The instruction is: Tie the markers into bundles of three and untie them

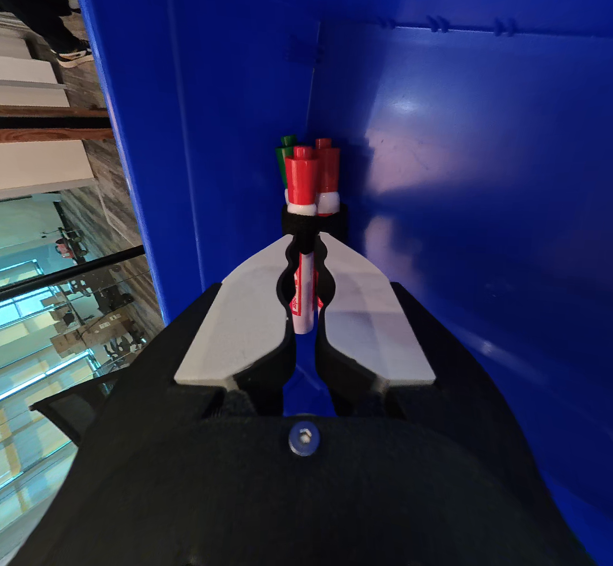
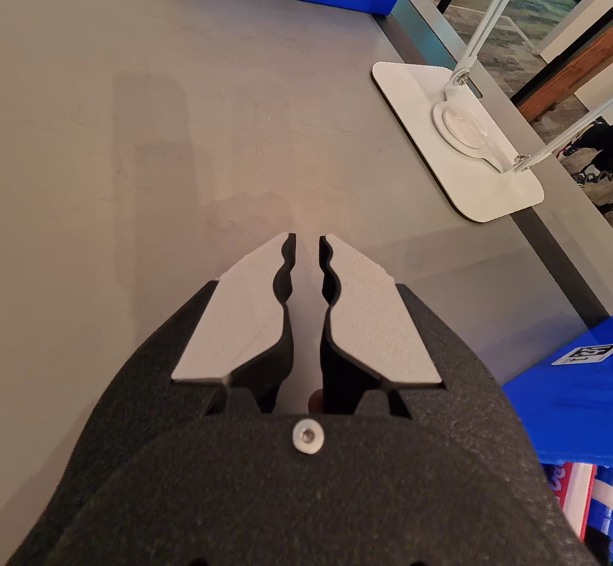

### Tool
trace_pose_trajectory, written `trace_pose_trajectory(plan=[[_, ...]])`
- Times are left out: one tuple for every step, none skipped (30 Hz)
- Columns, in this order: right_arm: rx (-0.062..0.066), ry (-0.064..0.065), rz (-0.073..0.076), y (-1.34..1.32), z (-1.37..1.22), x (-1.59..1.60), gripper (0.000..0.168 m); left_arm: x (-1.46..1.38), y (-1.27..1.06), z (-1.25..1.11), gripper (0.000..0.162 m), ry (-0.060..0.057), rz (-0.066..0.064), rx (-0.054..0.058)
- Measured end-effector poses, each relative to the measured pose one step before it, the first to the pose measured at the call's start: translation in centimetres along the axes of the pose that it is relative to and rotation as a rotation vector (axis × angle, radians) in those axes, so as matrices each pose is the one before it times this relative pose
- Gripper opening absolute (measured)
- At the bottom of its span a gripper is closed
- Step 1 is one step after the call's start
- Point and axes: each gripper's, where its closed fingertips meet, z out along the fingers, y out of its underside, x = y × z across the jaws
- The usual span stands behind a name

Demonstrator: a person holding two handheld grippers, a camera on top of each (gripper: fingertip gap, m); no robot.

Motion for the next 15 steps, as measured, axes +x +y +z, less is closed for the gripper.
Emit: trace_pose_trajectory(plan=[[-0.0016, 0.0, 0.0005, 0.041, 0.019, 0.003, 0.013, -0.012, -0.016, -0.107, 0.008, 0.0, -0.0111, 0.004], [-0.0025, 0.001, -0.0013, 0.052, 0.019, 0.006, 0.013, -0.171, 0.026, -0.174, 0.008, -0.0103, -0.0111, 0.0033], [-0.0013, -0.0011, 0.0002, 0.029, 0.016, -0.007, 0.013, -0.125, -0.008, -0.183, 0.007, -0.0047, -0.018, 0.0085], [0.0012, -0.0022, 0.0019, -0.021, 0.01, -0.021, 0.013, -0.035, 0.075, -0.207, 0.008, 0.0048, -0.019, 0.003], [0.0018, -0.0001, 0.0005, -0.034, -0.009, -0.006, 0.013, -0.274, 0.052, -0.297, 0.007, -0.0134, -0.0134, 0.0068], [-0.0006, 0.0009, -0.001, 0.001, 0.004, 0.017, 0.013, -0.237, -0.012, -0.376, 0.007, -0.0022, -0.0335, 0.0139], [-0.0012, 0.0001, -0.0006, 0.019, 0.013, -0.015, 0.013, -0.062, 0.056, -0.445, 0.008, 0.0128, -0.0343, 0.0115], [0.0001, -0.0015, 0.0012, 0.007, 0.0, -0.007, 0.013, -0.22, 0.036, -0.591, 0.007, -0.0068, -0.0154, 0.0143], [0.0013, -0.0018, 0.0025, -0.009, 0.009, -0.02, 0.013, -0.299, 0.019, -0.711, 0.007, -0.0109, -0.0222, 0.014], [0.0018, -0.0014, 0.0024, -0.024, -0.003, 0.003, 0.013, -0.173, -0.052, -0.77, 0.007, 0.002, -0.0299, 0.0152], [0.0005, -0.0018, 0.0016, -0.018, 0.013, -0.016, 0.013, -0.141, -0.148, -0.856, 0.007, 0.0008, -0.0244, 0.0188], [0.0006, -0.0005, 0.0003, -0.021, 0.01, 0.001, 0.013, -0.171, -0.273, -0.911, 0.007, -0.0038, -0.0276, 0.0255], [0.001, 0.0, 0.0003, -0.029, 0.006, -0.011, 0.013, -0.085, -0.236, -0.892, 0.007, 0.0001, -0.029, 0.0201], [-0.0002, -0.0015, 0.002, -0.017, 0.012, -0.026, 0.013, 0.017, -0.229, -0.89, 0.007, 0.0036, -0.0263, 0.0164], [0.0002, -0.0016, 0.0017, -0.009, 0.009, -0.035, 0.013, 0.041, -0.324, -0.923, 0.007, -0.0023, -0.0229, 0.0227]])
